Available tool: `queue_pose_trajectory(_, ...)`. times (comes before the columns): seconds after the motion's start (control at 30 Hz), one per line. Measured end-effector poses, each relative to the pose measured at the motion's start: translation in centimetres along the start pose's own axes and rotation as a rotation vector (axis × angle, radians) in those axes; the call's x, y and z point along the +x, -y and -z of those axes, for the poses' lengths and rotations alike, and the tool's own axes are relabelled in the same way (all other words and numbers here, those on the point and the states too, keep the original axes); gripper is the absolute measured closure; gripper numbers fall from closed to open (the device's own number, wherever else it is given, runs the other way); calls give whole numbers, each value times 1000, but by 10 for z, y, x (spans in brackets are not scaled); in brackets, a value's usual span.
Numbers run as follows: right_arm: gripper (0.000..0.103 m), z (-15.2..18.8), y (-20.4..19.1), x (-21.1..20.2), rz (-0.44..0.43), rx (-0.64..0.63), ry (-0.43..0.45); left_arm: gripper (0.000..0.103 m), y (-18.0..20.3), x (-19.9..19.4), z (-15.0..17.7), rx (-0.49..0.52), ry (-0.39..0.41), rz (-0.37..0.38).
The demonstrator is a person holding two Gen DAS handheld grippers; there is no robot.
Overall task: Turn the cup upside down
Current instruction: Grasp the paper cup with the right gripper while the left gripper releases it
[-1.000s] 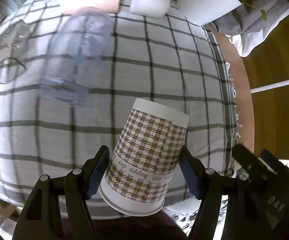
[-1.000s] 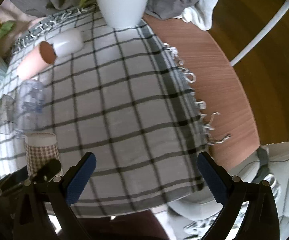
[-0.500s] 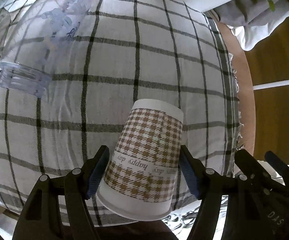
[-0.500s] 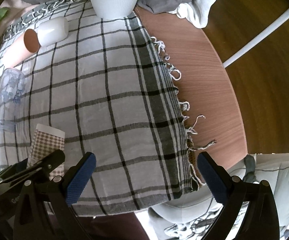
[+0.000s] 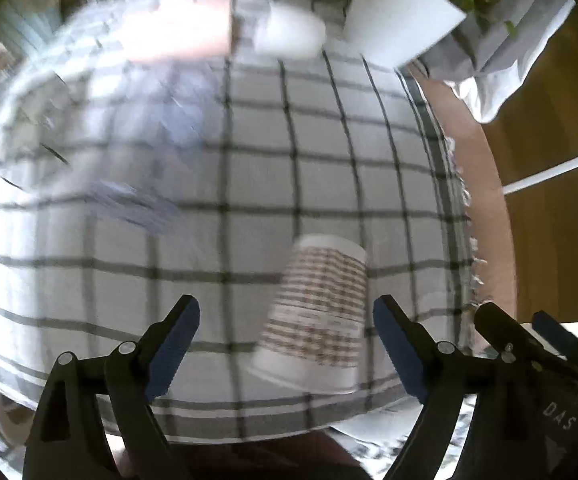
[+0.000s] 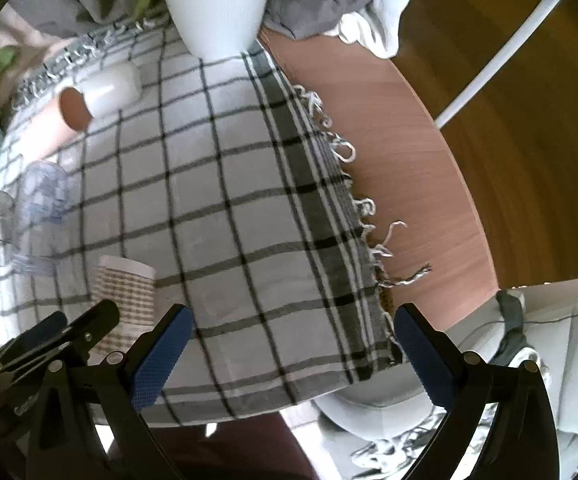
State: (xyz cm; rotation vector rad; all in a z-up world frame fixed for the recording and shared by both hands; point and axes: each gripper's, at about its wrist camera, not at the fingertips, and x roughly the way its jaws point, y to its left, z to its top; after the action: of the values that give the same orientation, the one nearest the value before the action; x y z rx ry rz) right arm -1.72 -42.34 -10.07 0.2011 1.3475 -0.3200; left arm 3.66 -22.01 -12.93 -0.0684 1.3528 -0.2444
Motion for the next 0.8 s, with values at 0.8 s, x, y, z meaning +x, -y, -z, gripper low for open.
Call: queue_pose_trajectory(0.8,20,-18,-90,52,-321,-46,-108,9,-93,-13,14,-82,23,-259)
